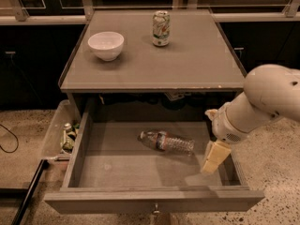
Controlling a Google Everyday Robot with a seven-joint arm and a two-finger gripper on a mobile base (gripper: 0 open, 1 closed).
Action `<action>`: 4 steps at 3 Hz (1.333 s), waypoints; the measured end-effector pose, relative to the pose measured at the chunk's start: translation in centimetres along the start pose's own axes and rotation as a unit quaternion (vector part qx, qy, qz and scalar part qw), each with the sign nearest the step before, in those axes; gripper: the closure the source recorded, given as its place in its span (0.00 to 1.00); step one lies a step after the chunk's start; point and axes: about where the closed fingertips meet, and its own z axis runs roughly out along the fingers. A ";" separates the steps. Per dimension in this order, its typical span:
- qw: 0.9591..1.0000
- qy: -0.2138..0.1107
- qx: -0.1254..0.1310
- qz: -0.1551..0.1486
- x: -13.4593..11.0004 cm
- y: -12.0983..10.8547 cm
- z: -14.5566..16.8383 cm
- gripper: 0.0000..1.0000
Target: Pick water bottle from top drawer and place on counter
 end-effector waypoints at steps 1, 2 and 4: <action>0.998 -0.065 0.009 0.007 -0.7 -0.8 4.2 0.00; 0.994 -0.112 0.002 0.007 -2.0 -1.3 8.5 0.00; 0.987 -0.158 0.005 0.011 -4.6 -2.2 13.9 0.00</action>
Offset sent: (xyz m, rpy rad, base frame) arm 0.0548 0.0658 -0.1100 0.3268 -0.0836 0.0209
